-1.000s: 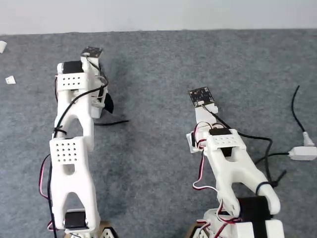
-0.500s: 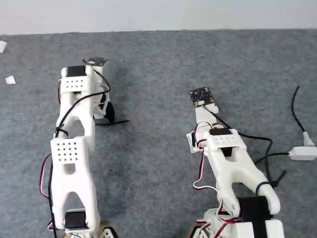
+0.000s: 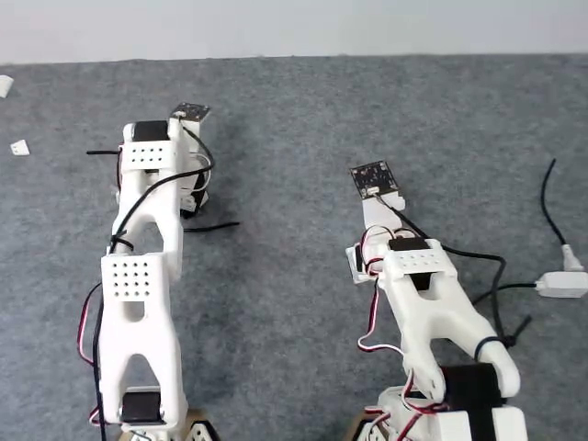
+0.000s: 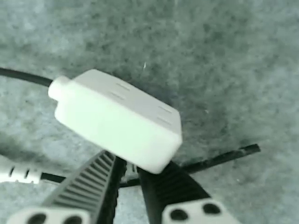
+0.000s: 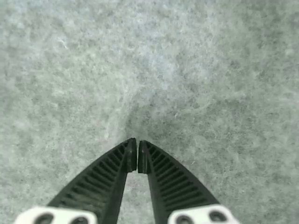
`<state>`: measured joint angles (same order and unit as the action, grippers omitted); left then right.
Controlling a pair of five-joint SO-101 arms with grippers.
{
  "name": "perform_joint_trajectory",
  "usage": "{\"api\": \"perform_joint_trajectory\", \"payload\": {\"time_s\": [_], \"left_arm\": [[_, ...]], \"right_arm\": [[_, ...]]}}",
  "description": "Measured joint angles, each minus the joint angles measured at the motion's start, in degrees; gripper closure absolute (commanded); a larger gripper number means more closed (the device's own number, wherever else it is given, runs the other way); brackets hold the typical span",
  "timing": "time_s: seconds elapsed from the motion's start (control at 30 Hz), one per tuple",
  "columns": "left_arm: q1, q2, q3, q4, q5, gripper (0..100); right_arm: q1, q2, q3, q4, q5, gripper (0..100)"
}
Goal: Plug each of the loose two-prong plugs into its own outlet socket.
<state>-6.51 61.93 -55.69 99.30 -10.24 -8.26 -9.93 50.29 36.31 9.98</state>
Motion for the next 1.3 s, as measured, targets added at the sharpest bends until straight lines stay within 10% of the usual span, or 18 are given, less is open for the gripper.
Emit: {"api": "perform_joint_trajectory", "payload": {"time_s": [0.47,1.3], "left_arm": [[0.44,-2.02,-1.67,-0.09,17.76,74],[2.37,-0.97,-1.93,-3.96,34.11,74]], "right_arm": [[0.09,0.00,0.00,0.00,0.00,98.7],[0.09,0.00,0.00,0.00,0.00,98.7]]}}
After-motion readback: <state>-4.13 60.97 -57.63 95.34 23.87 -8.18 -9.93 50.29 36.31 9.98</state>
